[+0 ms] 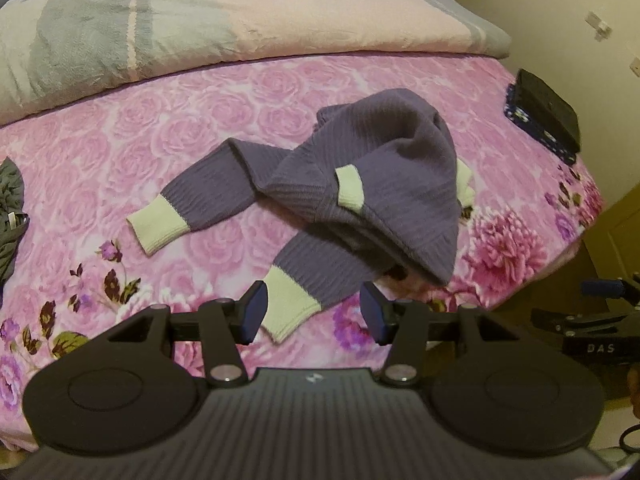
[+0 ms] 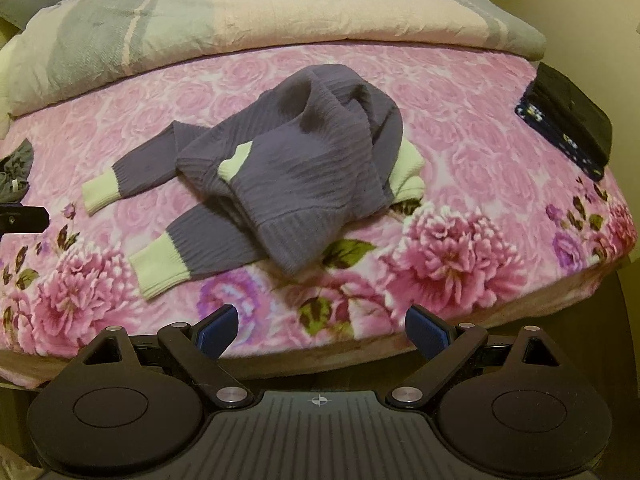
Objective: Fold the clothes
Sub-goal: 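Move both grippers toward the cardigan's hem and sleeve cuffs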
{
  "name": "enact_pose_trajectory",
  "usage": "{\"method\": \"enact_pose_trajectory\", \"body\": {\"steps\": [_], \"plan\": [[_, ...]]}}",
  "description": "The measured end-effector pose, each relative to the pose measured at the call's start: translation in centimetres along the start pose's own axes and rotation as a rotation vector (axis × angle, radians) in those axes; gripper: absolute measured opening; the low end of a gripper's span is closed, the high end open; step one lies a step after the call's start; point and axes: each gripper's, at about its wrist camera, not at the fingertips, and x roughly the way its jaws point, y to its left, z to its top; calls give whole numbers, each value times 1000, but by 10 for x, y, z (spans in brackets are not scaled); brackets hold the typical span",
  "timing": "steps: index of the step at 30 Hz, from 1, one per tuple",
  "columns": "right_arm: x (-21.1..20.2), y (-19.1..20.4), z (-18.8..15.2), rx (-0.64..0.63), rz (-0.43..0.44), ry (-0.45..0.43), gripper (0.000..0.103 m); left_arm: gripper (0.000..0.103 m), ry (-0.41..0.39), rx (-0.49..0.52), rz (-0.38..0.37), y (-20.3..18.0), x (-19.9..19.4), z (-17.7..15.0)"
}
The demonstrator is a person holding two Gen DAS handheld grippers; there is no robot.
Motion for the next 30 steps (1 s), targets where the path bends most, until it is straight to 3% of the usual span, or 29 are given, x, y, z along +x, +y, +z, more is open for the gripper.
{"method": "enact_pose_trajectory", "body": {"steps": [6,13,17,21,24,26,27,30], "plan": [[38,-17,14,-84,0,-15,93,47,-8,-36,24,-4,22,9],[101,9,2,-206,23,-22,93,47,41,5,36,6,58,-6],[140,29,-11,-252,-21,-84,93,45,67,28,45,17,80,-20],[162,30,-9,-207,-52,-163,93,41,87,59,51,25,99,-27],[169,20,-2,-167,-58,-195,76,41,70,92,51,26,109,-22],[172,8,3,-131,-16,-186,45,41,57,116,53,24,115,-17],[171,1,4,-107,4,-190,16,41,50,131,56,24,119,-13],[157,-26,12,-13,13,-248,11,41,27,194,80,18,128,-3]]}}
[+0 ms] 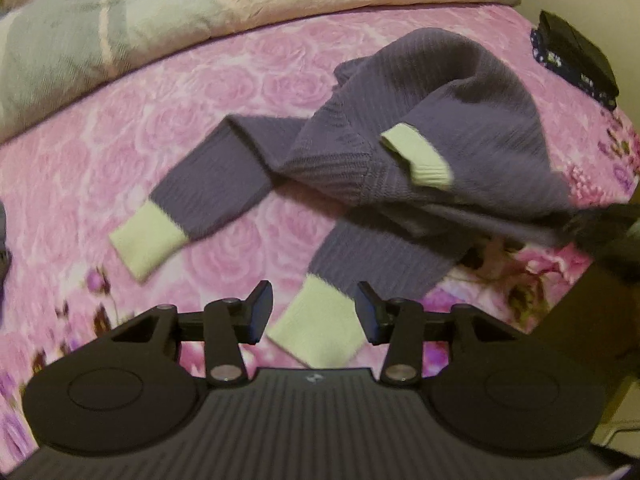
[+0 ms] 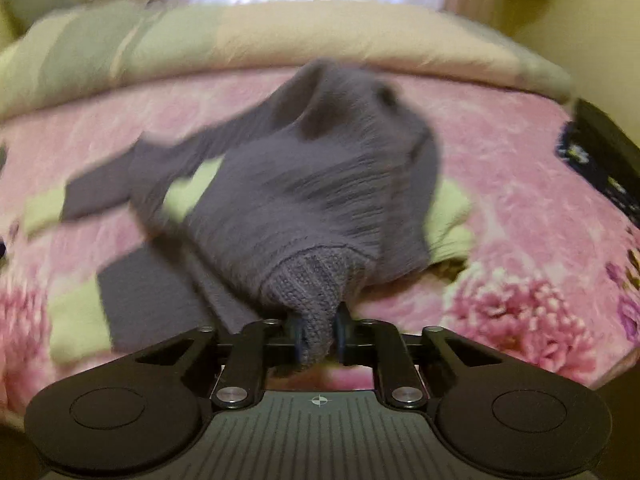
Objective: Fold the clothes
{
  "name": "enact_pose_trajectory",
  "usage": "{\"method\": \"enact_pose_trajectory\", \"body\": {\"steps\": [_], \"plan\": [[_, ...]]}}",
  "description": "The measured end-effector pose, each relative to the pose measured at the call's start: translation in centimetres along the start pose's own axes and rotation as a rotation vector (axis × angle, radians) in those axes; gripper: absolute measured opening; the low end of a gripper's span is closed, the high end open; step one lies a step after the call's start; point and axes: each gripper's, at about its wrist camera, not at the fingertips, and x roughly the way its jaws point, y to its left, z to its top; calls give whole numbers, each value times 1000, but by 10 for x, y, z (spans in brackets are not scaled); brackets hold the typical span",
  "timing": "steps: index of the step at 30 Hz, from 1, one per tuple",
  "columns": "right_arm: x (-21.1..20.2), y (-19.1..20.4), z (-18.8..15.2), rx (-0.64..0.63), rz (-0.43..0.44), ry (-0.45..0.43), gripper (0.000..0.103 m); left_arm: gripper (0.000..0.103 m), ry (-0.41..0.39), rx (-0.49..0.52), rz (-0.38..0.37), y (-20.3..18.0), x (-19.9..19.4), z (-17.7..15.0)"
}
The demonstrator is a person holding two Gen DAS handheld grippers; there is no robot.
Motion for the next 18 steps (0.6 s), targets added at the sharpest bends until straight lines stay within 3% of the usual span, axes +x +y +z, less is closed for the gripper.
{"method": "enact_pose_trajectory", "body": {"steps": [2,6,11,13,18], "plan": [[-11,-19,9,61,-31,-45,10,41,-17,49,13,-5,6,8],[-27,-63,32,158,-173,-136,10,41,-51,157,26,-21,19,24],[-24,-124,53,233,-335,-161,10,42,-60,288,-3,-44,45,44],[-18,-148,56,273,-357,-146,10,42,-55,352,-5,-54,59,48],[4,-175,66,224,-347,-104,10,45,-46,564,-8,-78,95,44]]}}
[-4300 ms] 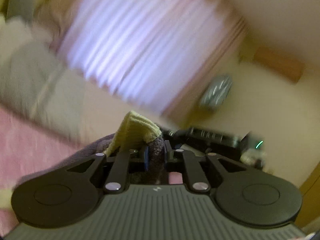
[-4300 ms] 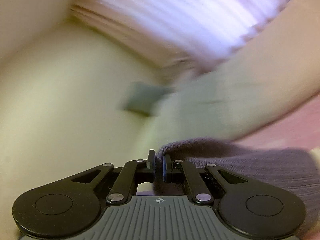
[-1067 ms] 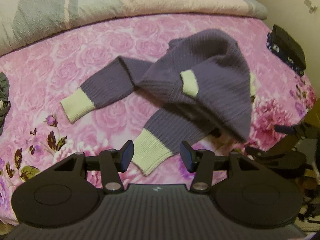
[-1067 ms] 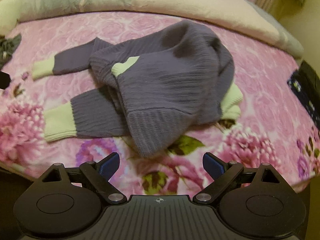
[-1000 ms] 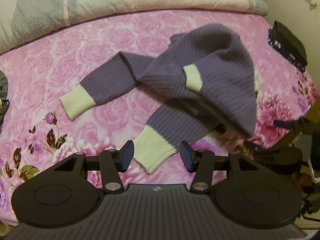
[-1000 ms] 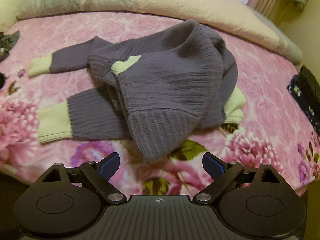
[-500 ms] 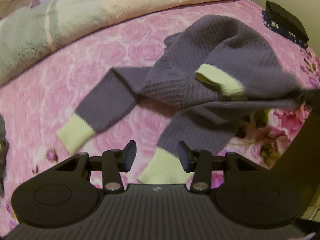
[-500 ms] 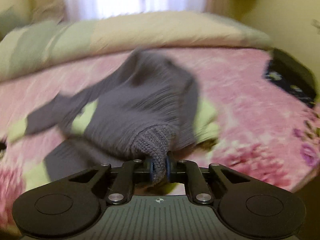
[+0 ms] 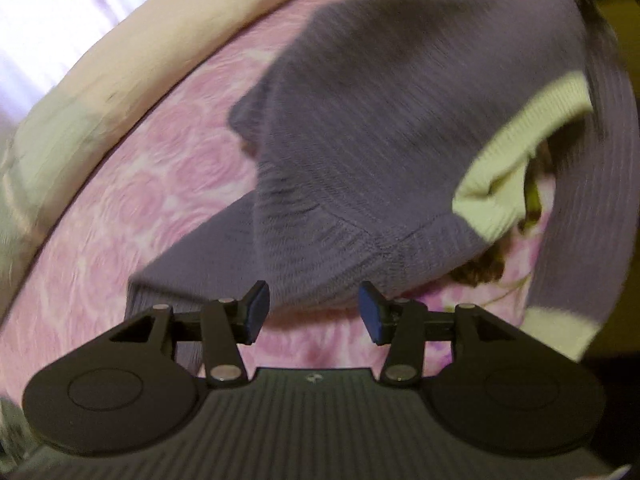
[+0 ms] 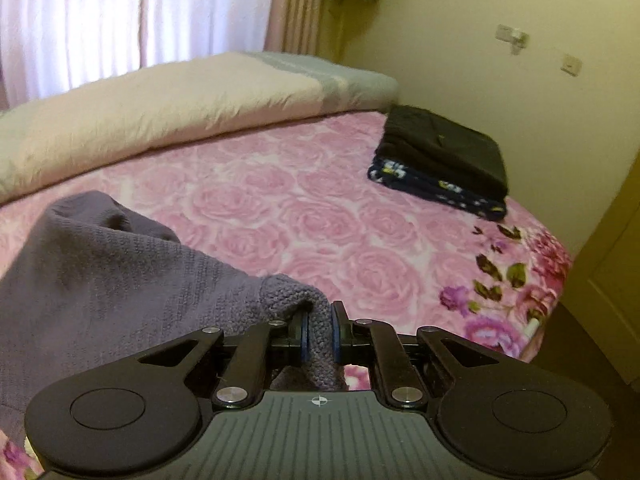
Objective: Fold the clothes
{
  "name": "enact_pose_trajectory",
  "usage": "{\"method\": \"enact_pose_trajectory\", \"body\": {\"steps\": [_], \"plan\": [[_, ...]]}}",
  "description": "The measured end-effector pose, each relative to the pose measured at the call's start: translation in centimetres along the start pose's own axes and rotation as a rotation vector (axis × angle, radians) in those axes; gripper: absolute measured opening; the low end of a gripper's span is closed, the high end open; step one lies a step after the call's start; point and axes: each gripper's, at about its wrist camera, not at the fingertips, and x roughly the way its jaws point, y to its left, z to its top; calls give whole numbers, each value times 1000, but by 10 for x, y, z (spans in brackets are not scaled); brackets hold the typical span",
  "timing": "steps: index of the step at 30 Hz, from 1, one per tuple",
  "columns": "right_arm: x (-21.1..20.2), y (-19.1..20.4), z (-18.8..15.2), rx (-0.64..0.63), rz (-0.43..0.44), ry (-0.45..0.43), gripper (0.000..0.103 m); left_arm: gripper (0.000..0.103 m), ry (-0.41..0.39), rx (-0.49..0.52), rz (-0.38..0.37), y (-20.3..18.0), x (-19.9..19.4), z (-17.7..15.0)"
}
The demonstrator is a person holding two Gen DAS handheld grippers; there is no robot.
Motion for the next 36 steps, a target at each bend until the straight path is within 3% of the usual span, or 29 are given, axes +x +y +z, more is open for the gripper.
{"method": "enact_pose_trajectory", "body": {"steps": [5,8,10,12,14,16,22,26,30,36], "plan": [[20,-5,-6,-27,17,42,10,57,-24,286,13,-37,25,-2],[33,-12,-7,-15,28,70,10,57,-23,404,36,-51,43,-8],[42,-15,-5,-15,39,87,10,47,-16,422,30,-51,54,-11],[45,-16,-3,-24,45,99,10,16,-7,425,26,-48,62,-13],[47,-17,-1,-31,51,107,10,7,-7,395,28,-40,63,-11],[43,-15,4,-50,54,99,10,6,-32,334,30,-29,54,-6],[15,-5,37,-132,77,-22,10,5,-220,25,173,45,-20,19],[-19,3,86,-173,86,-188,8,5,-347,-120,288,92,-78,38],[-72,1,137,-184,77,-400,4,5,-491,-199,383,124,-142,52],[-158,2,172,-256,10,-658,2,5,-668,-209,452,132,-229,56]]}}
